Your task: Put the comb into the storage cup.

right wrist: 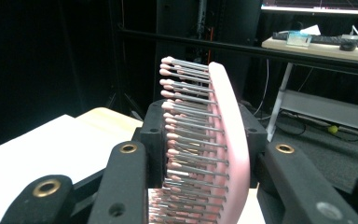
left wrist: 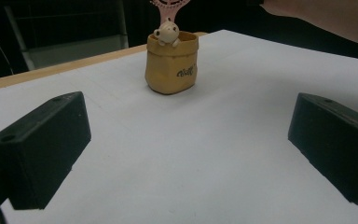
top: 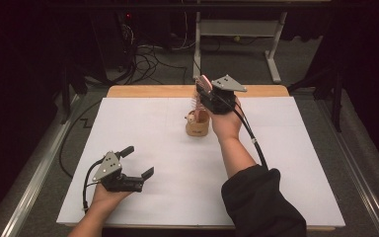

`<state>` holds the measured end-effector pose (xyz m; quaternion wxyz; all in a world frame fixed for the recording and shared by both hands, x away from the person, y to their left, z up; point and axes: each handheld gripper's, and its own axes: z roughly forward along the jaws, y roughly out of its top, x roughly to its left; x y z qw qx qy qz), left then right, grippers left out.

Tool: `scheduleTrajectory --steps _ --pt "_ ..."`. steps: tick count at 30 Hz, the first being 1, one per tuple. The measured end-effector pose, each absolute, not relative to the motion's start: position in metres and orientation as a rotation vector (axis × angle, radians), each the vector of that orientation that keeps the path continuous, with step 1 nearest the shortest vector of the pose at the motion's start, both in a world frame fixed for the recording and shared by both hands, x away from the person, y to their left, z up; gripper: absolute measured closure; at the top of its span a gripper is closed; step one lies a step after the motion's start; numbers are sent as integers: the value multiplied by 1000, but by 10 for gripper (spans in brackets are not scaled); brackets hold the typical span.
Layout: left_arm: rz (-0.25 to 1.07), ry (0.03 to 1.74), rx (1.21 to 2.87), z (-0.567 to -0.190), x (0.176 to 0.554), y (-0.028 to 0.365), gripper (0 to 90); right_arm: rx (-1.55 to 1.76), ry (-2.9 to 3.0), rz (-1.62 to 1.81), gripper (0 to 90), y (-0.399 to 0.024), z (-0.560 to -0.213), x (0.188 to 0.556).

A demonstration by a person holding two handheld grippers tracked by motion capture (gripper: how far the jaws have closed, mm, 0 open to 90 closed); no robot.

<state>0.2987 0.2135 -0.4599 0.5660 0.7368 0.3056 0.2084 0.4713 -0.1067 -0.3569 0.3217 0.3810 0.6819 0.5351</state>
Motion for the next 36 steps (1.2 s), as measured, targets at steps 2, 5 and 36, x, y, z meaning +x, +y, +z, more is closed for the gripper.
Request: scheduleTrajectory --steps 2,5,36 --pt "484 722 1734 -461 299 213 0 1008 1796 1408 644 -108 -357 472" --pt "485 717 1730 -460 299 213 0 1016 1798 1411 639 -110 -357 473" --pt "489 715 1743 -460 298 213 0 1090 1790 1366 519 -127 -364 472"
